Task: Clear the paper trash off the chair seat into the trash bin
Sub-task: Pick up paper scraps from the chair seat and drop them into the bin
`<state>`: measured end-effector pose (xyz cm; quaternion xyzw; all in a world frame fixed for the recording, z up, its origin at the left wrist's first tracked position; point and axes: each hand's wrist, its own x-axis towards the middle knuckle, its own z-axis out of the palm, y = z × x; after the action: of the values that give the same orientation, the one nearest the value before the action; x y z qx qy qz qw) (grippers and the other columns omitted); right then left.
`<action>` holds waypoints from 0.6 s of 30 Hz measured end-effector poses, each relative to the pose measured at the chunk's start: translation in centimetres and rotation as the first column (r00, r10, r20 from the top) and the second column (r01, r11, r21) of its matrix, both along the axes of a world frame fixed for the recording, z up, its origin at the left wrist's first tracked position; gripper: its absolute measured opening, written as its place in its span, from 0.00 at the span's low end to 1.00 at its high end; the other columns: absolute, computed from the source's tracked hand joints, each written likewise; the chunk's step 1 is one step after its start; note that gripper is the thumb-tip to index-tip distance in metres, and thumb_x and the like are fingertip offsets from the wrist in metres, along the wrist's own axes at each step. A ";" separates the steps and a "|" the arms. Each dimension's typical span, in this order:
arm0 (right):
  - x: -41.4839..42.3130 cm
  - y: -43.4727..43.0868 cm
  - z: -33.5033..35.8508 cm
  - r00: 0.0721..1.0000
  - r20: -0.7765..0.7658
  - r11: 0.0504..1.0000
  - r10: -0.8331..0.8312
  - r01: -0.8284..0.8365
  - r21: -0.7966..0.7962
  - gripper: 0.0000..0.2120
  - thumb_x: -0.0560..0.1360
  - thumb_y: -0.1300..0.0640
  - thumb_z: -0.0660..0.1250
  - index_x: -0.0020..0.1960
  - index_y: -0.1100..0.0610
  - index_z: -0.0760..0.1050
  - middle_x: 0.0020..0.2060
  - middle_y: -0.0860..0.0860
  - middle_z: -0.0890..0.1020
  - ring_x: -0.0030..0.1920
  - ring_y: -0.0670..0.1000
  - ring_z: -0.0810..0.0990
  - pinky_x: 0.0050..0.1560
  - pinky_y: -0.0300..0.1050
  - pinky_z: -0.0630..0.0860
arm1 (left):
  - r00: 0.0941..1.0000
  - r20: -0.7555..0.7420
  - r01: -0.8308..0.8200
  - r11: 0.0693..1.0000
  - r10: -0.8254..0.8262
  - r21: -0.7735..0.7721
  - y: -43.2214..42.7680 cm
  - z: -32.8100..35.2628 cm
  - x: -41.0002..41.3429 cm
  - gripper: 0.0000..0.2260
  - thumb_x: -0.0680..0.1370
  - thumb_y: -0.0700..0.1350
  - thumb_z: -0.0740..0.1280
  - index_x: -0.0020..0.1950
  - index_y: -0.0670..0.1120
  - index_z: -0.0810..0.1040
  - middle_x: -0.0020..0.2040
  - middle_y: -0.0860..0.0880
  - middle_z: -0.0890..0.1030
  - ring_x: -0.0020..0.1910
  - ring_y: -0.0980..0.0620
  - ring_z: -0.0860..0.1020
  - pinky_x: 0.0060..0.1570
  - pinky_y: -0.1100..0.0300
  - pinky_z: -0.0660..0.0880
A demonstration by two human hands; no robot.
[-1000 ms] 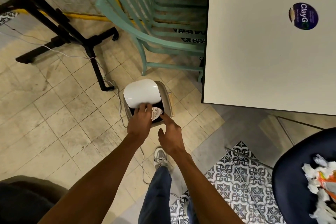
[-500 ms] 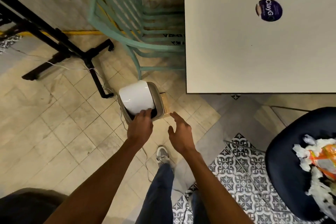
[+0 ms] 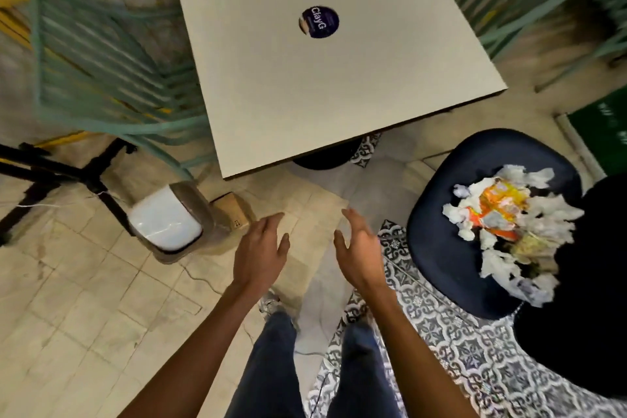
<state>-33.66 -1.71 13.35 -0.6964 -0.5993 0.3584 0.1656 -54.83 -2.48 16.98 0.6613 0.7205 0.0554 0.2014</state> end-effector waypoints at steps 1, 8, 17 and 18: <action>2.7 -0.3 0.1 1.000 0.009 1.000 -0.020 0.020 0.003 0.25 0.84 0.52 0.65 0.79 0.53 0.68 0.78 0.52 0.71 0.75 0.55 0.73 0.75 0.49 0.71 | 1.000 0.012 0.012 1.000 -0.012 0.002 0.2 0.2 2.5 0.19 0.80 0.49 0.69 0.71 0.50 0.74 0.63 0.46 0.82 0.58 0.43 0.80 0.50 0.51 0.80; 20.3 -2.4 -1.5 0.982 0.026 0.982 -0.190 0.190 -0.008 0.22 0.82 0.54 0.66 0.76 0.53 0.71 0.75 0.52 0.75 0.73 0.56 0.75 0.71 0.50 0.75 | 0.978 0.105 0.180 0.984 -0.179 0.008 1.0 -0.1 19.8 0.16 0.81 0.49 0.68 0.69 0.51 0.75 0.63 0.48 0.81 0.60 0.45 0.80 0.50 0.50 0.80; 34.1 -5.3 -6.1 0.921 0.135 0.914 -0.364 0.381 -0.137 0.20 0.82 0.54 0.67 0.73 0.50 0.73 0.71 0.53 0.77 0.61 0.62 0.82 0.55 0.55 0.81 | 0.877 0.223 0.462 0.874 -0.425 -0.153 2.1 -6.1 35.7 0.11 0.81 0.50 0.67 0.63 0.54 0.75 0.59 0.52 0.81 0.53 0.49 0.81 0.50 0.52 0.80; 34.8 -5.3 -6.9 0.917 0.138 0.909 -0.374 0.392 -0.142 0.20 0.82 0.55 0.68 0.73 0.51 0.73 0.71 0.54 0.77 0.60 0.62 0.83 0.55 0.56 0.81 | 0.869 0.221 0.483 0.858 -0.443 -0.177 2.3 -6.9 36.7 0.11 0.81 0.50 0.67 0.64 0.54 0.75 0.59 0.52 0.81 0.53 0.49 0.81 0.50 0.51 0.80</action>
<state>1.16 -7.04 6.49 -0.8301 -0.4269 0.3298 0.1412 -18.14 -0.17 10.03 0.7808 0.5209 -0.0200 0.3444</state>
